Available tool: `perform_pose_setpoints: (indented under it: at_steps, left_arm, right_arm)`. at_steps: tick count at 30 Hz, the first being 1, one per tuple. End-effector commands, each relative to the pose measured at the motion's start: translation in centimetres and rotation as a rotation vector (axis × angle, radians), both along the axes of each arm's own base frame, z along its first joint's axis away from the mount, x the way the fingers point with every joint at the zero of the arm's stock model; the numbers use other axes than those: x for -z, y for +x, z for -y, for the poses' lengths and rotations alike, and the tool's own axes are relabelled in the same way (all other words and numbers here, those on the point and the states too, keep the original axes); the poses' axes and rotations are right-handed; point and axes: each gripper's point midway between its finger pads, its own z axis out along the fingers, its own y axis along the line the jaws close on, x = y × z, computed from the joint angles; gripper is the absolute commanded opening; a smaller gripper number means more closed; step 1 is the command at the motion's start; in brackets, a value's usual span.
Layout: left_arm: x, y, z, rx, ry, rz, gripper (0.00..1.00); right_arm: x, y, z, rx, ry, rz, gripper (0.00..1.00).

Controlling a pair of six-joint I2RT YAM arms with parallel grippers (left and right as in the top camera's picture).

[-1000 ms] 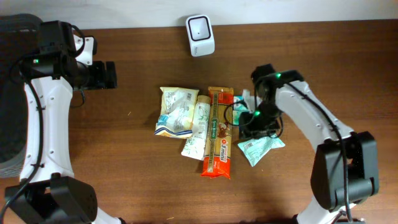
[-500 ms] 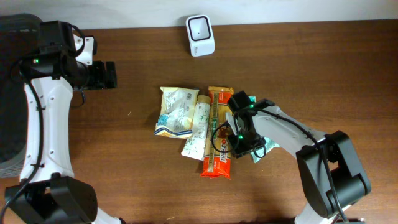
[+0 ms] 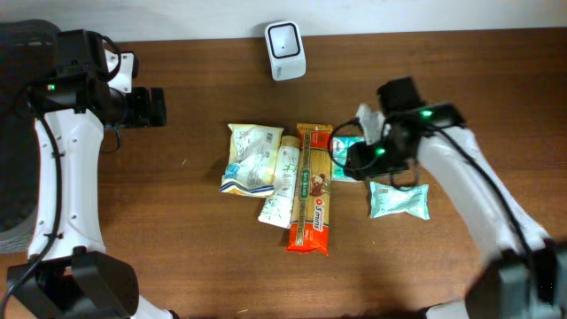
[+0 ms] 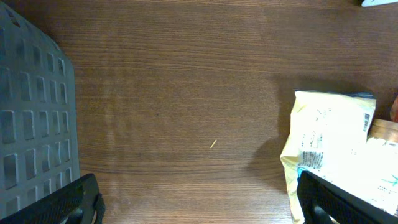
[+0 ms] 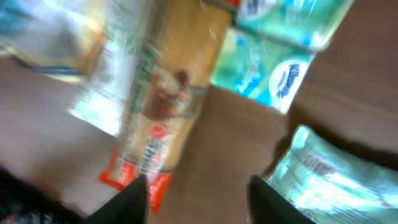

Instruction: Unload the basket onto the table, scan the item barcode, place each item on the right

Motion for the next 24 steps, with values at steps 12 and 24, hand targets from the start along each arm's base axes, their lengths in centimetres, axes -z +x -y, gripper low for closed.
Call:
perform_pose_setpoints:
  at_steps: [12, 24]
  left_arm:
    - [-0.8, 0.0, 0.1, -0.004, -0.011, 0.021, 0.99]
    - [-0.8, 0.0, 0.1, -0.004, -0.011, 0.021, 0.99]
  right_arm:
    - [10.1, -3.3, 14.2, 0.475, 0.089, -0.128, 0.83]
    - [14.8, -4.5, 11.6, 0.558, 0.244, -0.211, 0.16]
